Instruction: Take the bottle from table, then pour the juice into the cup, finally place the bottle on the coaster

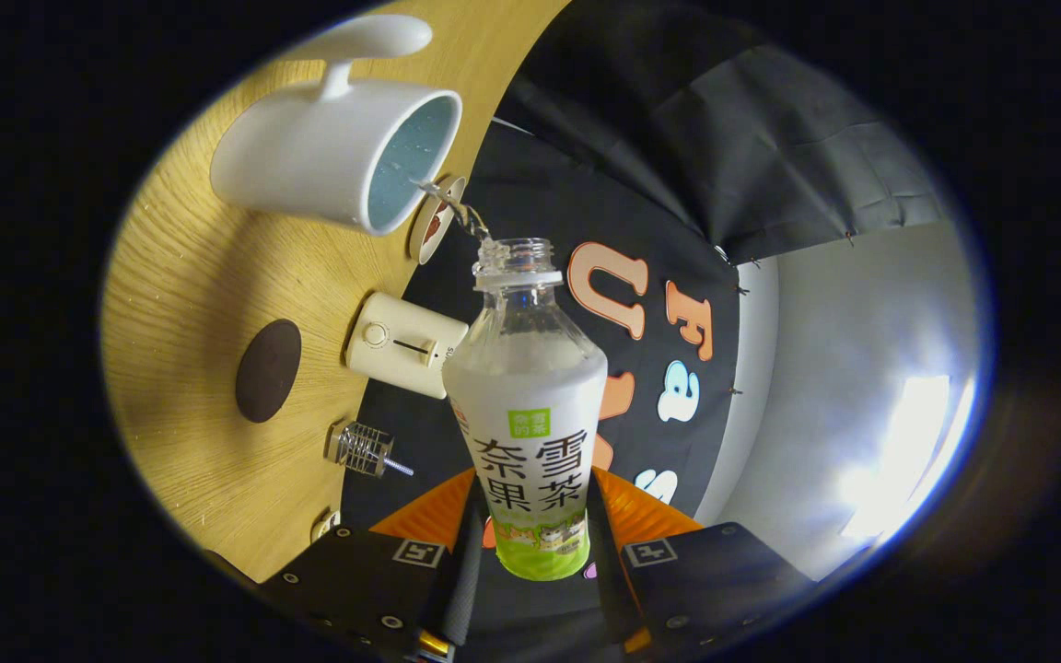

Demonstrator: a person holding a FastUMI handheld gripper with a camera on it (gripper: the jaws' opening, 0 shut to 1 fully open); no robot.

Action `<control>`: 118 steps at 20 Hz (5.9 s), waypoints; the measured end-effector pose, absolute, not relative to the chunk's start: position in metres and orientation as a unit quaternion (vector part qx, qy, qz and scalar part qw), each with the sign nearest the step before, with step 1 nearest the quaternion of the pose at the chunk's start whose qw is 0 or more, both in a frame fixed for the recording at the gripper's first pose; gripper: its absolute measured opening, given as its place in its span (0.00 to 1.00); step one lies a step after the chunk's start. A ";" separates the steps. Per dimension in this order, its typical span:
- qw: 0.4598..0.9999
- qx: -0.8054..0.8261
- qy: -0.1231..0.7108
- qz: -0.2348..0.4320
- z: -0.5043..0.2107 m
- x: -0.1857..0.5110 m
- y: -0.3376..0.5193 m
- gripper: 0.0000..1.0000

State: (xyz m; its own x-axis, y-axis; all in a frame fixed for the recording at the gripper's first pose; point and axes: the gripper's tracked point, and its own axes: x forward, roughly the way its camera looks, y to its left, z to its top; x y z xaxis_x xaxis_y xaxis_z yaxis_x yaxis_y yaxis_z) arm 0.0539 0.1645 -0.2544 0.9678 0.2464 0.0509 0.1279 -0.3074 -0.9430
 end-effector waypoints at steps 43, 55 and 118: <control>0.501 -0.839 -0.193 0.086 -0.237 0.057 0.194 0.56; 0.587 -0.794 -0.116 0.105 -0.269 0.059 0.182 0.56; 0.981 -0.035 0.165 0.093 -0.200 0.094 0.136 0.97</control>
